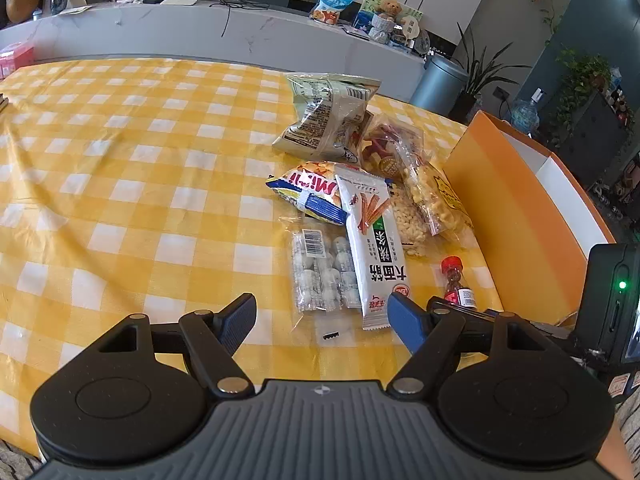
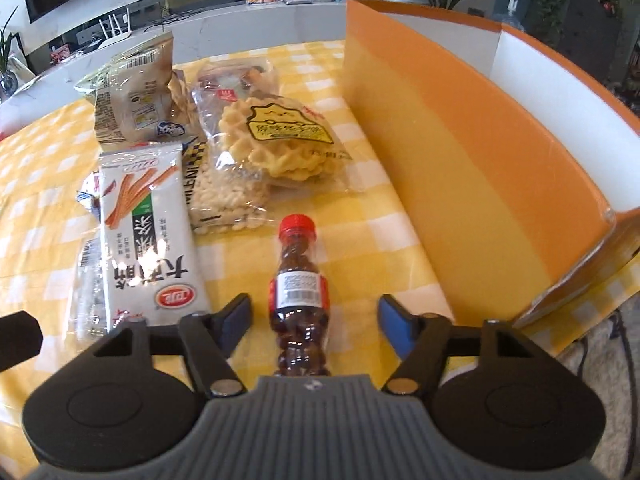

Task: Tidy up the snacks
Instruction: 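Lift the brown bottle with the right gripper while the left grasps the white breadstick bag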

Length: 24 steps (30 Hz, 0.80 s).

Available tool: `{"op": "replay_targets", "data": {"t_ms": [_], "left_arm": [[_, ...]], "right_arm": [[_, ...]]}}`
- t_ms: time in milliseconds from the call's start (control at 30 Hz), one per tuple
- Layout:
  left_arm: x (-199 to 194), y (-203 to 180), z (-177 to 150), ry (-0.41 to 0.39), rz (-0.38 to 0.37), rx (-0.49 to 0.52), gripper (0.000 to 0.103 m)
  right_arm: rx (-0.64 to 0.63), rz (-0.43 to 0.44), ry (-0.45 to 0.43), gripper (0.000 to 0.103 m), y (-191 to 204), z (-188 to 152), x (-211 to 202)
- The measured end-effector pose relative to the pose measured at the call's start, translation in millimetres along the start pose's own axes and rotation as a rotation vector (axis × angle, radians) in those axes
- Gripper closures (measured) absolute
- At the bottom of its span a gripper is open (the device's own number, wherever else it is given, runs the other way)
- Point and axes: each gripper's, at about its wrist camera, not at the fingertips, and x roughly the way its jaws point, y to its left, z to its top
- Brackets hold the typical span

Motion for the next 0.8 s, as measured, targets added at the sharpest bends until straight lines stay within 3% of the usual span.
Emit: {"op": "replay_targets", "data": {"t_ms": [133,333,467,667,800], "left_arm": [[-2.7,-1.4,0.4,-0.009,-0.002,0.007,0.015],[-12.9,2.8,2.4,-0.070,-0.152,-0.020,0.015],[-15.5,-4.1,1.4,-0.124,-0.179,0.041,0.015],[2.1,-25.6,-7.0,-0.132,-0.147,0.188,0.015],[22.9,-40.4,-6.0,-0.088,-0.045,0.264,0.016]], "right_arm": [[-0.032,0.011,-0.022,0.074,0.7,-3.5,-5.3],[-0.147,0.020,-0.058,0.074,9.7,-9.1,-19.3],[-0.148,0.038,-0.088,0.074,-2.3,-14.6,-34.9],[-0.050,0.084,-0.053,0.074,-20.0,-14.0,-33.0],[-0.073,0.106,-0.012,0.074,-15.4,-15.3,-26.2]]}}
